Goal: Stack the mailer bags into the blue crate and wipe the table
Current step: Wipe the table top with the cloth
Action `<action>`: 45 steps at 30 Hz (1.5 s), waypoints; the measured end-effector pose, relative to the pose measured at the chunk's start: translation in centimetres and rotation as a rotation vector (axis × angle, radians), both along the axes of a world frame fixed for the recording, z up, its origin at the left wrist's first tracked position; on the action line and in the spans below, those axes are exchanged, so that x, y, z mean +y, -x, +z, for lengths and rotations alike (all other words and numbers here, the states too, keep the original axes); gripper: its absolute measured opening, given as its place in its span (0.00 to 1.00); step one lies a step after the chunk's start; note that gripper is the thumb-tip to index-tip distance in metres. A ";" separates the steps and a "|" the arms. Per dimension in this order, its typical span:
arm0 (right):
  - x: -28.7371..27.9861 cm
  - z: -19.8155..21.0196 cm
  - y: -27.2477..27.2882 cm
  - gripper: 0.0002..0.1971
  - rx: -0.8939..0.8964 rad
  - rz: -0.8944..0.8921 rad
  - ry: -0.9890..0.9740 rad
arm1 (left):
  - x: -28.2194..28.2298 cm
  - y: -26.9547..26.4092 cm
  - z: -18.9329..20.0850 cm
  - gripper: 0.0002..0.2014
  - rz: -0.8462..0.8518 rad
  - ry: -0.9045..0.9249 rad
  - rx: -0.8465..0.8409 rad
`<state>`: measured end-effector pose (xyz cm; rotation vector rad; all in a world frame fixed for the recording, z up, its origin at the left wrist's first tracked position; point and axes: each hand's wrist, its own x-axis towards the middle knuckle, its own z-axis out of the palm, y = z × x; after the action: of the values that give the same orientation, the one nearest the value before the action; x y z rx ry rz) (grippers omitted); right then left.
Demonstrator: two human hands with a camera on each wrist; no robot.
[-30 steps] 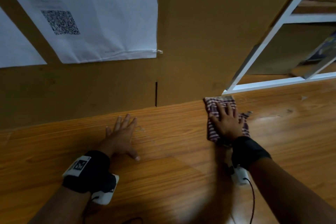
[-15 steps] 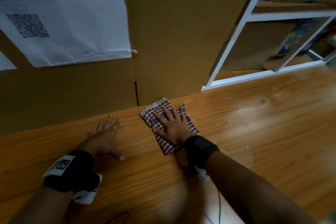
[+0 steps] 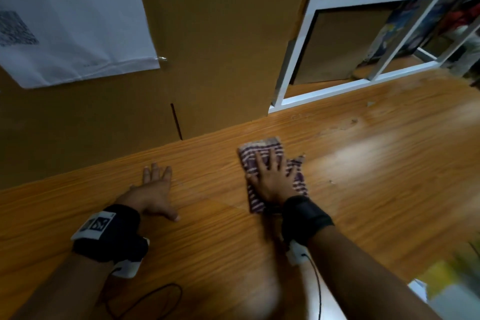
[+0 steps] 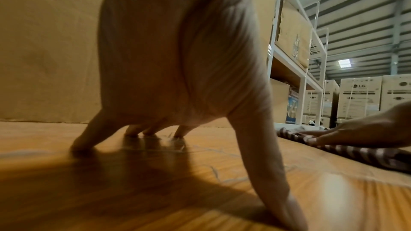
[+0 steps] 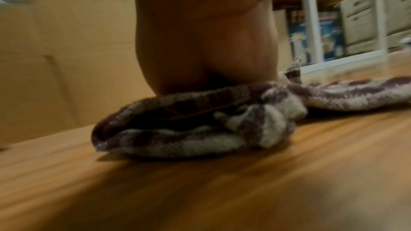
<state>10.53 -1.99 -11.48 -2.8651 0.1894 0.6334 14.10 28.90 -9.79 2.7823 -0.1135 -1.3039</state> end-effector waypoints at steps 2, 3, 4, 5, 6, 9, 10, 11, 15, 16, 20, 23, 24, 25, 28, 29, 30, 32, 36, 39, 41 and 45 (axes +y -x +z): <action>2.8 -0.2 2.2 0.37 -0.013 0.164 -0.012 | -0.3 0.4 0.1 0.75 -0.009 -0.024 -0.003; 3.4 -0.4 3.4 0.37 -0.019 0.235 -0.013 | -0.7 1.0 0.3 0.74 -0.011 -0.036 0.000; 3.4 -0.4 4.5 0.36 -0.029 0.295 -0.012 | -1.1 1.6 0.5 0.74 -0.010 -0.044 0.007; 2.8 -0.5 5.4 0.36 -0.043 0.345 -0.010 | -1.6 2.4 0.7 0.73 -0.005 -0.045 0.018; 1.6 -0.5 6.2 0.37 -0.058 0.380 -0.009 | -2.1 3.2 0.9 0.73 0.000 -0.042 0.028; -4.6 -0.8 7.3 0.40 -0.088 0.336 -0.013 | -4.1 6.3 1.1 0.73 -0.015 -0.028 0.054; -7.1 -1.0 7.4 0.40 -0.093 0.273 -0.015 | -4.9 7.5 1.1 0.73 -0.025 -0.027 0.054; -9.9 -1.0 7.5 0.39 -0.097 0.197 -0.015 | -5.8 8.7 1.0 0.73 -0.042 -0.032 0.049; -19.7 -0.9 8.6 0.38 -0.110 -0.105 -0.002 | -9.4 13.6 1.2 0.72 -0.084 -0.058 0.019; -21.0 -0.8 9.1 0.38 -0.114 -0.153 -0.005 | -10.2 14.6 1.2 0.72 -0.078 -0.053 0.021; -19.1 -0.5 11.2 0.37 -0.088 -0.131 -0.065 | -12.8 18.0 0.9 0.74 -0.039 -0.028 0.005; -13.4 -0.5 14.6 0.37 -0.067 0.139 -0.057 | -14.0 19.8 0.6 0.73 -0.009 -0.011 -0.048; -11.7 -0.4 16.1 0.37 -0.064 0.231 -0.060 | -14.4 20.3 0.6 0.74 0.008 -0.011 -0.051; -10.3 -0.5 17.6 0.37 -0.064 0.311 -0.063 | -14.7 20.6 0.6 0.74 0.029 -0.019 -0.049; -9.8 -0.8 21.3 0.35 -0.080 0.461 -0.038 | -16.1 21.6 0.4 0.76 0.067 -0.039 -0.032; -10.7 -0.9 21.8 0.34 -0.092 0.480 -0.035 | -16.7 21.9 0.4 0.75 0.070 -0.046 -0.037; -12.1 -0.9 21.9 0.34 -0.105 0.481 -0.036 | -17.3 22.3 0.4 0.75 0.070 -0.053 -0.045; -16.3 -1.1 21.3 0.35 -0.131 0.407 -0.039 | -18.6 23.0 0.4 0.73 0.060 -0.043 -0.043; -27.5 -1.6 19.5 0.36 -0.156 0.061 -0.006 | -21.6 23.6 -0.1 0.72 0.006 0.003 -0.058; -32.4 -1.3 19.2 0.36 -0.148 -0.130 0.015 | -24.6 23.8 -0.5 0.71 -0.048 0.031 -0.089; -31.5 -1.2 19.2 0.36 -0.150 -0.167 0.008 | -26.2 23.8 -0.6 0.71 -0.068 0.043 -0.094; -24.2 -1.0 21.7 0.36 -0.173 0.071 -0.014 | -28.6 23.4 -0.3 0.69 -0.051 0.064 -0.097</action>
<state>-11.19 -26.24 -12.52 -2.9042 0.0571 0.3936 -9.28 0.27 -10.07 2.8053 -0.2281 -1.1540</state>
